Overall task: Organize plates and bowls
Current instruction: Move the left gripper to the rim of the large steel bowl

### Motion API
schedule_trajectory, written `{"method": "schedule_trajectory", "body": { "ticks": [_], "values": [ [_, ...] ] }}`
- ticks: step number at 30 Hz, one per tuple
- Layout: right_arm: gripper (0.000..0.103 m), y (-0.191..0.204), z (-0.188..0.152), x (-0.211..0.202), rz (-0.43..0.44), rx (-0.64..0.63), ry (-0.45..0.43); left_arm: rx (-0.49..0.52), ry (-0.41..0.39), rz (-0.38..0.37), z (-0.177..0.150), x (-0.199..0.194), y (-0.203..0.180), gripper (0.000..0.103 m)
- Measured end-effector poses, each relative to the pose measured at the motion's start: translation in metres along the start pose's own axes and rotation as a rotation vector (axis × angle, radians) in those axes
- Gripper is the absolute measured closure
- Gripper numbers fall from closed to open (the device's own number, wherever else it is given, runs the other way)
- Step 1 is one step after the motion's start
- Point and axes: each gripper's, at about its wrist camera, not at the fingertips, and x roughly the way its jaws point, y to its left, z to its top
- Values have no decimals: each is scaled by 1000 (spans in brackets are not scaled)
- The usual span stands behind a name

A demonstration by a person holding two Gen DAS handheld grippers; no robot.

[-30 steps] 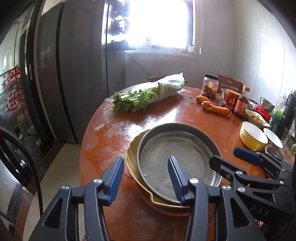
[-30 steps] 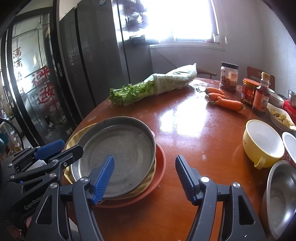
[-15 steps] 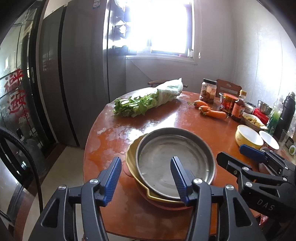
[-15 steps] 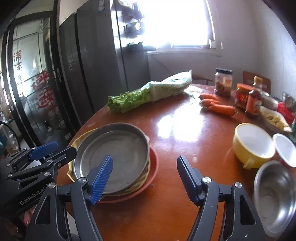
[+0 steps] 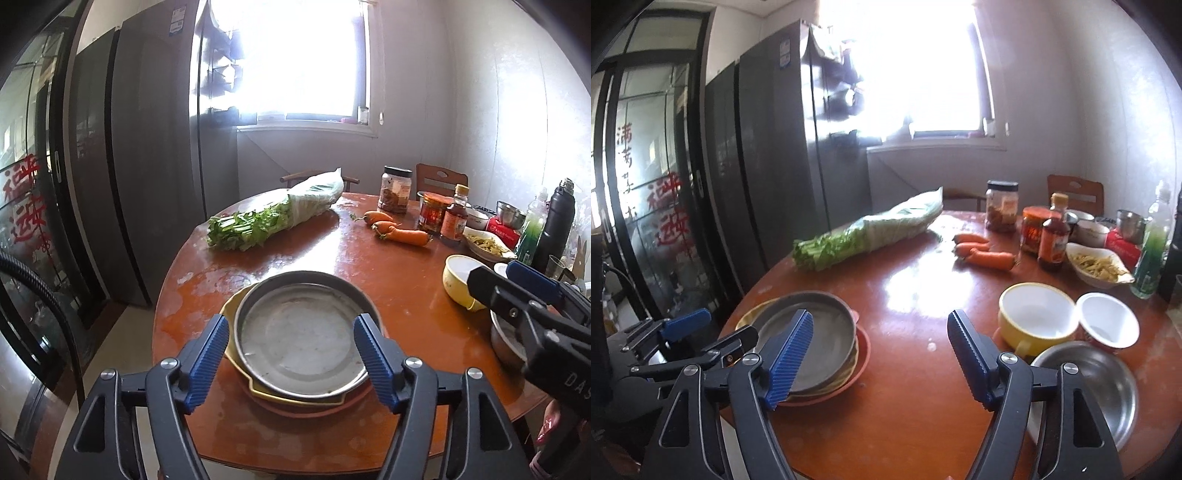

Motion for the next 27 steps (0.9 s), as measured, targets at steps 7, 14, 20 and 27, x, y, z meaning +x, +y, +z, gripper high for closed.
{"method": "schedule_trajectory", "body": {
  "ticks": [7, 14, 20, 27],
  "values": [
    [26, -18, -4, -17, -18, 26, -11, 45, -10, -26, 4, -6, -25, 30],
    [25, -37, -5, -34, -46, 62, -34, 59, -14, -55, 10, -9, -42, 29],
    [23, -55, -6, -50, -107, 73, -71, 63, -14, -91, 17, -4, -62, 26],
    [22, -93, -12, -77, -291, 107, -108, 118, -6, -161, 22, -1, -103, 25]
  ]
}}
